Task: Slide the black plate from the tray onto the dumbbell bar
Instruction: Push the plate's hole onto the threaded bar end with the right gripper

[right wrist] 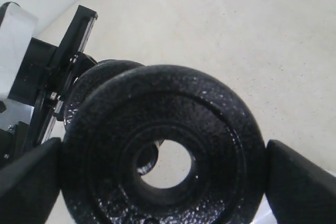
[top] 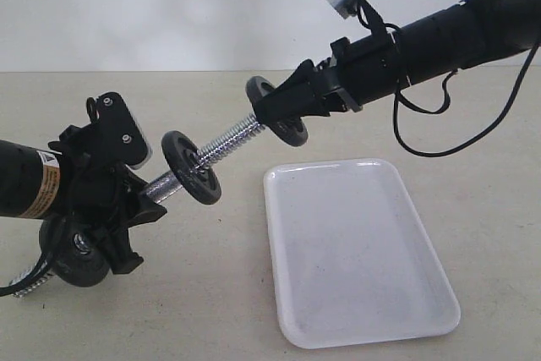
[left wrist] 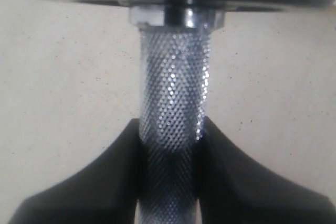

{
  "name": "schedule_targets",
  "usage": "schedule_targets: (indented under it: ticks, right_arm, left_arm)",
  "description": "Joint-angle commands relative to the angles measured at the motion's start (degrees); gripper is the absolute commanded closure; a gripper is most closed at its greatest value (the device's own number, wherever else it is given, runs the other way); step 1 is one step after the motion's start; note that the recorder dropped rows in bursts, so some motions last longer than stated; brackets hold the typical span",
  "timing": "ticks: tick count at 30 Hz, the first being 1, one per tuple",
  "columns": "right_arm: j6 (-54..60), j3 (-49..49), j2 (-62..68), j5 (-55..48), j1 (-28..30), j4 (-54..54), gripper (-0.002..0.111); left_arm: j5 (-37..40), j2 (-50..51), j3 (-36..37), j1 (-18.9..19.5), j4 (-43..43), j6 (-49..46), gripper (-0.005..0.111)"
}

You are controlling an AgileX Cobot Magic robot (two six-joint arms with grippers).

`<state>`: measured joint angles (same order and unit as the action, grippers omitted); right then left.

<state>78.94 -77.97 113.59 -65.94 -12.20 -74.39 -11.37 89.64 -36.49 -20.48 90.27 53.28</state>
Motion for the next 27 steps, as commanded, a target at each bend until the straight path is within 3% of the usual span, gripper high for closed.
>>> schedule_targets:
  ticks: [1, 16, 27]
  right_arm:
    - [-0.31, -2.70, -0.93, -4.02, -0.90, -5.02, 0.108]
    - [-2.39, -2.73, -0.93, -4.02, -0.90, -2.55, 0.108]
    - [-3.14, -2.73, -0.93, -4.02, -0.90, -1.99, 0.108]
  left_arm:
    - [-5.21, -2.84, -2.27, -0.26, -2.69, 0.19, 0.102]
    - [-4.85, -2.84, -2.27, -0.26, -2.69, 0.19, 0.102]
    - [0.10, -2.84, -2.27, -0.26, -6.50, 0.19, 0.102]
